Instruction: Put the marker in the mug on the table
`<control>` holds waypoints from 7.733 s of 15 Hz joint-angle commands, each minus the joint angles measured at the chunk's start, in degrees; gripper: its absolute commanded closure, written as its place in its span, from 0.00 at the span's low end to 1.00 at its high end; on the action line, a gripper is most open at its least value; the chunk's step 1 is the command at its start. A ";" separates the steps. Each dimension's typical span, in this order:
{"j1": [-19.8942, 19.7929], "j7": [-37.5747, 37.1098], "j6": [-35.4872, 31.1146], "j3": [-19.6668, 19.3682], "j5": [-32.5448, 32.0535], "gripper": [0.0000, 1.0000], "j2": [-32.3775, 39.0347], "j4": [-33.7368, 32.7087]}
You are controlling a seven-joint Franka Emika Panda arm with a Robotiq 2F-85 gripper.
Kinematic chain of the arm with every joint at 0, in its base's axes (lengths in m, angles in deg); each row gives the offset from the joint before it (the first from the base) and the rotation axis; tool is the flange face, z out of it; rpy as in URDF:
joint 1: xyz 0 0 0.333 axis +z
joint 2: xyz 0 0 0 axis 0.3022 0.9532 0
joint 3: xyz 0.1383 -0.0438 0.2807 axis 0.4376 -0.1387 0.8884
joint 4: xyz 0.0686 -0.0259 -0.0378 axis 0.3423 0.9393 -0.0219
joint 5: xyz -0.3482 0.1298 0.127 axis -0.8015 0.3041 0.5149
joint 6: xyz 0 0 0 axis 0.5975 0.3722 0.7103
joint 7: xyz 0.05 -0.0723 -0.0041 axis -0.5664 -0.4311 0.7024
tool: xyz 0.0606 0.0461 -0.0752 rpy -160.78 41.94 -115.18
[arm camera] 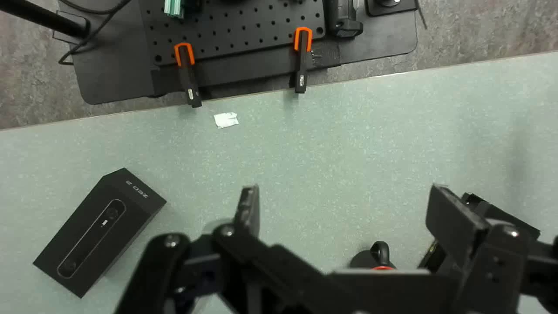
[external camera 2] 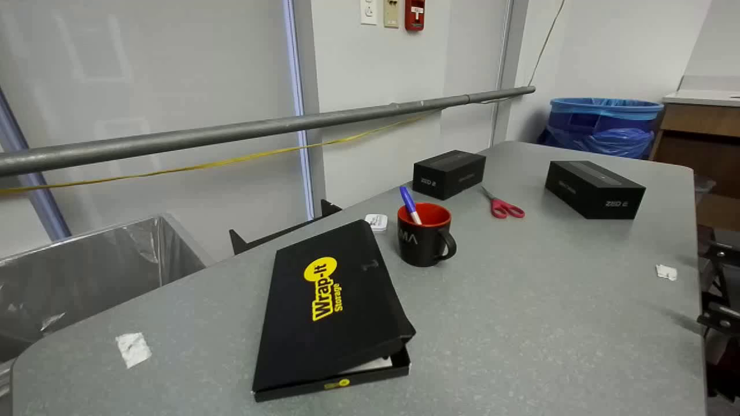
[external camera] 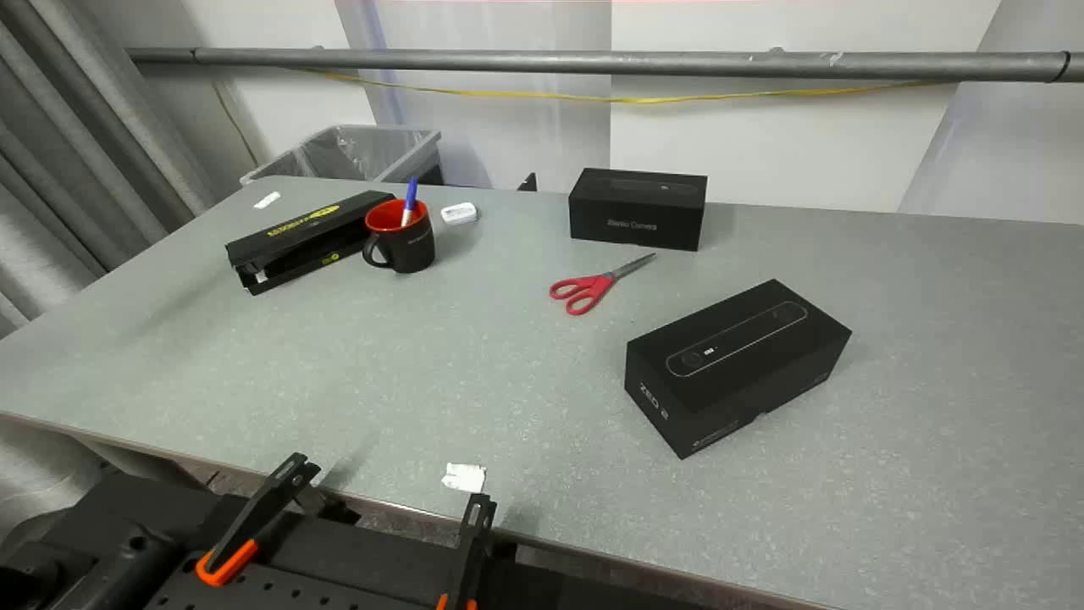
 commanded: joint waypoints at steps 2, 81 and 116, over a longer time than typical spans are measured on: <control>-0.12 0.06 0.13 0.07 0.02 0.00 0.11 -0.14; 9.58 -3.19 -44.06 -1.07 -0.87 0.97 66.20 -33.24; 2.70 -7.32 -25.10 -7.43 -0.84 0.03 82.76 -49.44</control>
